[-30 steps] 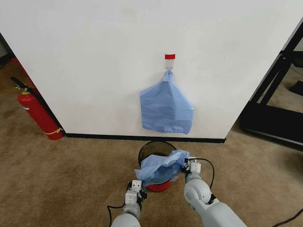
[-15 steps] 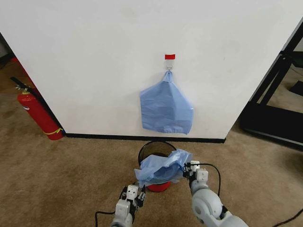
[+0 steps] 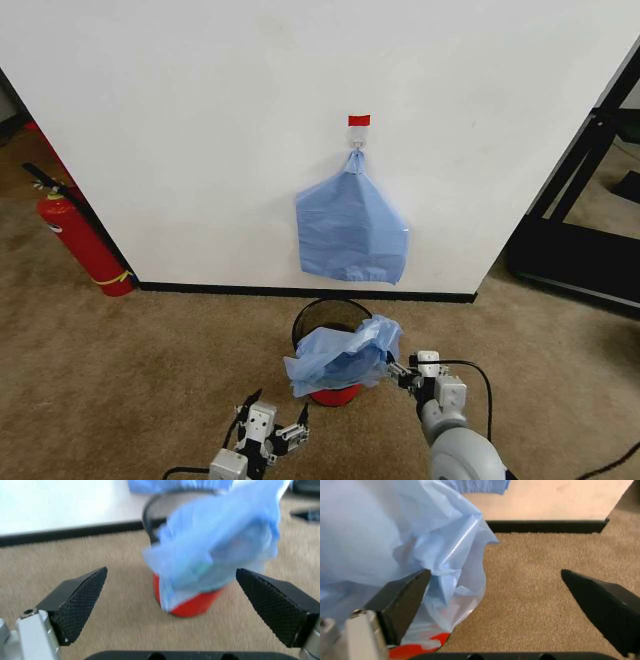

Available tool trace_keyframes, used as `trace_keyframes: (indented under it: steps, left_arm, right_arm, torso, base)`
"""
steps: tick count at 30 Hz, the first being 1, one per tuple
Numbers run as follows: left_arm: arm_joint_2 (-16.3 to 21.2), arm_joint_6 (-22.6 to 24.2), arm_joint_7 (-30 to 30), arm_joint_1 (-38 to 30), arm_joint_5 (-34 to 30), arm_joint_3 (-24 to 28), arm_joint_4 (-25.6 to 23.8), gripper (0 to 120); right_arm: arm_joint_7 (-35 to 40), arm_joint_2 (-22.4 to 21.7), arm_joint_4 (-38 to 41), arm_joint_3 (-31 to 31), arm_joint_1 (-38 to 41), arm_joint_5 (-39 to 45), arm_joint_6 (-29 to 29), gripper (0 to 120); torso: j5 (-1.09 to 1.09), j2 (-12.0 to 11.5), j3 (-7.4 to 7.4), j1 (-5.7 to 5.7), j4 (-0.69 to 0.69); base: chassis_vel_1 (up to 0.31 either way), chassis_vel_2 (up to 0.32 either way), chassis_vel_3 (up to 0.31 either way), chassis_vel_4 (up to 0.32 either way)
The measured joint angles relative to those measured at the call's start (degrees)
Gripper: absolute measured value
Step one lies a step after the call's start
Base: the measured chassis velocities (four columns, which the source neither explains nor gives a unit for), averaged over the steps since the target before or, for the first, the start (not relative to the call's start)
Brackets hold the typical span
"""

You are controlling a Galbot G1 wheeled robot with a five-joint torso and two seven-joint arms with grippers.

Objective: Pick up the garbage bag from the wall and place it over the trash bin.

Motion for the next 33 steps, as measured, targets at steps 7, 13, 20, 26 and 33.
trace_keyframes:
  steps: [7,13,20,26,33]
  left_arm:
    - [1.62,1.53,-0.60,-8.08,-8.64,-2.73,-1.92,100]
    - [5.78,8.93,4.43,-22.53,-27.80,-5.91,1.27,100]
    - [9.43,14.78,17.07,-50.91,-40.85,8.17,17.33,100]
    - [4.63,17.30,28.08,-68.45,-37.83,24.01,31.55,100]
    - [-0.69,18.58,33.53,-79.49,-28.65,33.55,45.13,100]
  right_arm:
    - [-10.48,-2.43,1.91,5.58,-10.27,-15.39,8.40,100]
    - [-14.46,-3.21,0.34,5.95,-8.81,-17.73,15.08,100]
    - [-19.98,-0.62,1.64,12.50,-11.98,-12.83,21.98,100]
    - [-26.57,4.24,1.40,19.08,-14.53,-14.32,31.35,100]
    - [-31.82,9.70,4.66,22.76,-19.90,-17.32,37.44,100]
  torso:
    - [-0.01,0.00,0.00,0.00,-0.01]
    - [0.01,0.00,0.01,0.00,0.06]
    - [-0.02,-0.01,0.02,0.01,-0.02]
    - [0.01,-0.02,0.02,0.01,-0.02]
    - [0.00,-0.02,0.01,0.01,-0.01]
  base:
    - [0.000,0.000,0.000,0.000]
    - [0.000,0.000,0.000,0.000]
    - [0.000,0.000,0.000,0.000]
    - [0.000,0.000,0.000,0.000]
    - [0.000,0.000,0.000,0.000]
